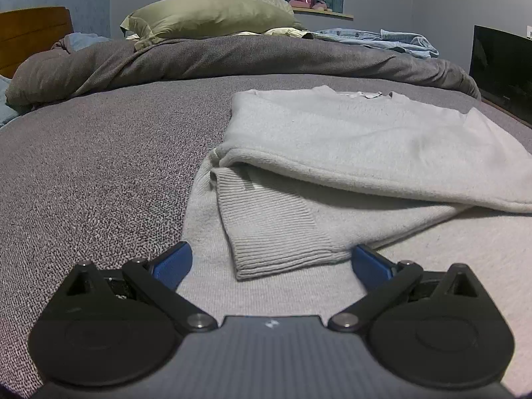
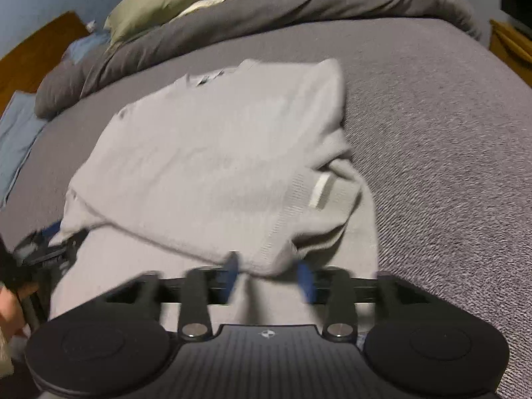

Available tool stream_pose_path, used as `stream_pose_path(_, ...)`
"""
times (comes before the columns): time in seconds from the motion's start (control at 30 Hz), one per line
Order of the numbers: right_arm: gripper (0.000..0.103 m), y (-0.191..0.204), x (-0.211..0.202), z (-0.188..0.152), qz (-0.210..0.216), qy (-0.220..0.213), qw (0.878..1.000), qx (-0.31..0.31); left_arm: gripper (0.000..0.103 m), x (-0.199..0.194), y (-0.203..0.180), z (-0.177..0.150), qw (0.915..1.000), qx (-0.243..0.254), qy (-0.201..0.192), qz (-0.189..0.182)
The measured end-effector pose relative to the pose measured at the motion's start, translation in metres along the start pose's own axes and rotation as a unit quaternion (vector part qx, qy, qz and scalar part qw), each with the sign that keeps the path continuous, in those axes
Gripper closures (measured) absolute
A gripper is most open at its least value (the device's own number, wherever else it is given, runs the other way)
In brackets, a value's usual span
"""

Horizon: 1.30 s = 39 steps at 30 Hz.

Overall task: Fold small clothes
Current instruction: 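Fold the lifted side over the folded sleeves with the right gripper, open, then withdraw the open right gripper from the sweatshirt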

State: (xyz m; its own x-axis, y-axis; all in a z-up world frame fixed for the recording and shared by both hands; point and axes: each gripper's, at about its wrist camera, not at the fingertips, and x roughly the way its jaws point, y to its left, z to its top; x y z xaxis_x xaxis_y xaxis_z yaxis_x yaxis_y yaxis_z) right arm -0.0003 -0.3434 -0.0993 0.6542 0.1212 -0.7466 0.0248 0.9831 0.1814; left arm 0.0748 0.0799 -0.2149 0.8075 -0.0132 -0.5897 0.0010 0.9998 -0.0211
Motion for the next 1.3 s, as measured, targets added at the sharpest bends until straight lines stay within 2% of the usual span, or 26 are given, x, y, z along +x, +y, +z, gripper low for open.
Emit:
stream_pose_path(0.17, 0.052, -0.011, 0.015, 0.004, 0.006, -0.016, 0.999, 0.051, 0.0, 0.0, 0.0, 0.0, 1.0, 0.001, 0.0, 0.0)
stream_pose_path(0.2, 0.063, -0.015, 0.019, 0.003, 0.009, -0.012, 0.998, 0.062, 0.0, 0.0, 0.0, 0.001, 1.0, 0.001, 0.0, 0.0)
stream_pose_path(0.23, 0.091, -0.016, 0.021, 0.003, 0.012, -0.007, 0.998, 0.068, 0.0, 0.0, 0.0, 0.0, 1.0, 0.001, 0.0, 0.0)
stream_pose_path(0.27, 0.097, -0.015, 0.023, 0.002, 0.02, -0.002, 0.998, 0.065, 0.0, 0.0, 0.001, 0.0, 1.0, 0.0, 0.0, 0.0)
stream_pose_path(0.37, 0.098, -0.004, 0.011, -0.002, 0.039, -0.026, 0.999, 0.009, 0.0, 0.0, 0.0, 0.0, 1.0, -0.001, 0.0, -0.001)
stream_pose_path(0.43, 0.098, -0.003, 0.003, -0.003, 0.046, -0.033, 0.998, -0.005, 0.0, 0.0, 0.0, 0.0, 1.0, -0.002, 0.0, -0.002)
stream_pose_path(0.5, 0.098, -0.008, 0.003, -0.004, 0.04, -0.015, 0.999, -0.002, 0.0, 0.001, 0.0, 0.0, 1.0, -0.003, 0.0, -0.002)
stream_pose_path(0.6, 0.098, -0.016, 0.016, -0.01, 0.025, 0.034, 0.999, 0.019, 0.0, 0.001, -0.001, 0.001, 1.0, -0.002, 0.0, -0.002)
stream_pose_path(0.67, 0.097, -0.009, 0.014, -0.012, 0.017, 0.041, 0.999, -0.002, 0.0, 0.001, -0.001, 0.001, 1.0, -0.002, -0.001, -0.001)
stream_pose_path(0.77, 0.084, -0.004, 0.013, -0.011, 0.011, 0.042, 0.999, -0.007, 0.0, 0.001, 0.0, 0.001, 1.0, -0.002, -0.001, -0.001)
stream_pose_path(0.8, 0.066, -0.003, 0.011, -0.011, 0.004, 0.035, 0.999, -0.012, 0.0, 0.001, 0.0, 0.001, 1.0, -0.001, -0.001, -0.001)
stream_pose_path(0.83, 0.055, -0.003, 0.008, -0.012, -0.005, 0.026, 1.0, -0.013, 0.0, 0.001, 0.0, 0.0, 1.0, 0.0, -0.001, 0.0)
stream_pose_path(0.97, 0.052, -0.008, 0.007, -0.013, -0.023, 0.011, 1.0, -0.009, 0.0, 0.001, 0.0, 0.0, 1.0, 0.003, -0.002, 0.003)
stream_pose_path(1.17, 0.05, -0.013, 0.002, -0.022, -0.052, 0.021, 0.997, -0.057, 0.0, -0.001, -0.004, 0.002, 0.9998, 0.016, 0.002, 0.013)
stream_pose_path(1.23, 0.045, -0.014, -0.004, -0.022, -0.07, 0.027, 0.995, -0.059, 0.0, -0.004, -0.007, 0.004, 0.9994, 0.025, 0.006, 0.023)
stream_pose_path(1.3, 0.045, -0.015, -0.016, -0.019, -0.081, 0.025, 0.995, -0.054, 0.0, -0.01, -0.01, 0.005, 0.9986, 0.032, 0.017, 0.039)
